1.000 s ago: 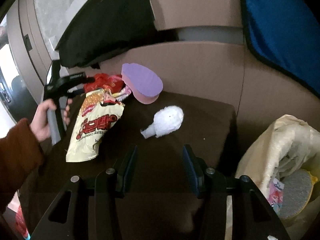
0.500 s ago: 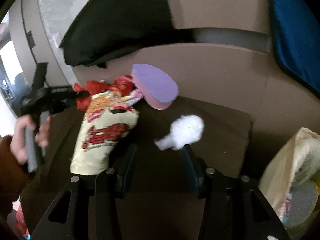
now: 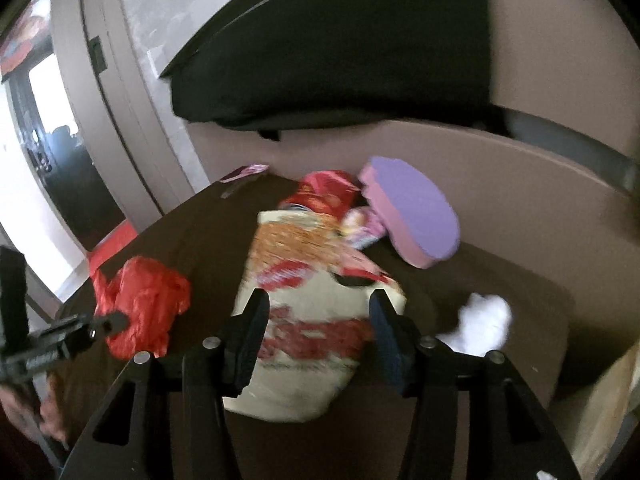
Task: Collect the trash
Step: 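Grasp the red plastic bag with the left gripper, then grasp the yellow Nabati snack packet with the right gripper while the left gripper holds the red bag, then carry the red bag and yellow packet up over the bin, then lower both items into the bin and open both grippers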
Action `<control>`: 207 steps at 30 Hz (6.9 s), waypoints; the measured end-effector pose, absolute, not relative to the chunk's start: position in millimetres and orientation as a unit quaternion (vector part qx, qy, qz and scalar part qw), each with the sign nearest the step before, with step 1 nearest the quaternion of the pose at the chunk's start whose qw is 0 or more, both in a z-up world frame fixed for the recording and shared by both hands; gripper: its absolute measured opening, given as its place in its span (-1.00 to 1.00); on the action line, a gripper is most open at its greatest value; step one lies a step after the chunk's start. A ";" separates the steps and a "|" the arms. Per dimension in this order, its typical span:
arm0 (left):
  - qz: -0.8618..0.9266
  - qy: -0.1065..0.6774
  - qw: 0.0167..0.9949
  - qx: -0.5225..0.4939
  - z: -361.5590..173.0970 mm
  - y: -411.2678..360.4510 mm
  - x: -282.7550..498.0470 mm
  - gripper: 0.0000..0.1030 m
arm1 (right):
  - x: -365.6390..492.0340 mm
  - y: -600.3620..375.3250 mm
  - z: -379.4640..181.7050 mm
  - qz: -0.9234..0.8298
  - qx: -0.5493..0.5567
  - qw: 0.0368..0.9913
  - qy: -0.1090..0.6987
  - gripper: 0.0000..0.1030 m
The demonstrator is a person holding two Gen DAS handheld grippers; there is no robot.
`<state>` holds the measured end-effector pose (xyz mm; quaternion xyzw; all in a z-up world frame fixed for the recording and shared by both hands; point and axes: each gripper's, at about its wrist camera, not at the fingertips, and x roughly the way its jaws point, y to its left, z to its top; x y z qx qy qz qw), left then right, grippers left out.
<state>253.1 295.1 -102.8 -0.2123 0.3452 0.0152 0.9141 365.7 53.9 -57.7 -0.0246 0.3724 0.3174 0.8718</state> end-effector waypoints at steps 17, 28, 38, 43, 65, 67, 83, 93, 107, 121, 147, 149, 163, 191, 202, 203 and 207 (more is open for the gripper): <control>-0.011 0.330 0.911 -0.248 -114.6 306.5 220.6 -0.34 | 367.0 96.9 -86.1 0.207 -0.194 0.890 0.358 -0.05; -0.016 0.334 0.909 -0.249 -114.2 300.7 225.8 -0.33 | 387.0 39.8 -110.6 0.234 -0.101 0.871 0.421 0.03; -0.015 0.338 0.908 -0.247 -115.4 297.7 227.0 -0.32 | 358.9 43.6 -81.4 0.268 -0.114 0.890 0.350 0.03; -0.018 0.340 0.906 -0.250 -116.5 298.7 227.5 -0.32 | 375.3 27.1 -66.5 0.259 -0.102 0.901 0.333 0.08; -0.015 0.338 0.909 -0.242 -107.4 297.0 219.1 -0.31 | 320.7 99.7 -109.7 0.400 -0.176 0.812 0.387 0.09; -0.011 0.334 0.911 -0.243 -105.5 299.0 217.5 -0.31 | 324.3 98.8 -111.9 0.402 -0.165 0.810 0.395 0.11; -0.010 0.336 0.907 -0.255 -108.7 303.0 217.9 -0.31 | 330.3 109.9 -124.7 0.382 -0.170 0.805 0.421 0.35; -0.014 0.341 0.905 -0.252 -106.6 295.7 219.3 -0.31 | 326.6 91.0 -105.8 0.382 -0.105 0.816 0.422 -0.10; -0.035 0.284 0.944 -0.162 -32.3 226.1 216.0 -0.31 | 292.6 18.9 -19.5 0.336 -0.072 0.872 0.349 -0.16; -0.114 0.196 0.972 -0.055 53.8 84.6 204.8 -0.32 | 242.6 -110.1 66.2 0.248 -0.046 0.937 0.243 -0.16; -0.235 0.253 0.938 -0.017 10.1 -93.6 265.0 -0.31 | 221.4 -283.4 48.9 0.112 0.020 0.963 0.245 -0.16; -0.235 0.267 0.935 -0.015 -1.4 -98.5 273.4 -0.31 | 230.1 -287.9 34.5 0.111 0.030 0.958 0.262 -0.16; -0.237 0.342 0.909 -0.017 -57.0 -111.3 314.4 -0.31 | 270.9 -305.7 -41.2 0.117 0.079 0.929 0.342 -0.16; -0.283 0.417 0.859 -0.089 -90.8 -110.4 340.4 -0.01 | 287.7 -316.6 -91.2 0.115 0.101 0.908 0.390 0.15; -0.285 0.384 0.870 -0.124 -61.4 -76.0 333.3 0.06 | 277.0 -315.3 -72.5 0.110 0.098 0.920 0.362 0.34; -0.283 0.384 0.870 -0.128 -58.4 -72.3 331.6 0.06 | 276.2 -313.6 -68.9 0.107 0.094 0.923 0.357 0.44; -0.274 0.378 0.874 -0.134 -53.3 -59.4 326.7 0.06 | 274.0 -307.9 -54.3 0.117 0.097 0.928 0.340 0.47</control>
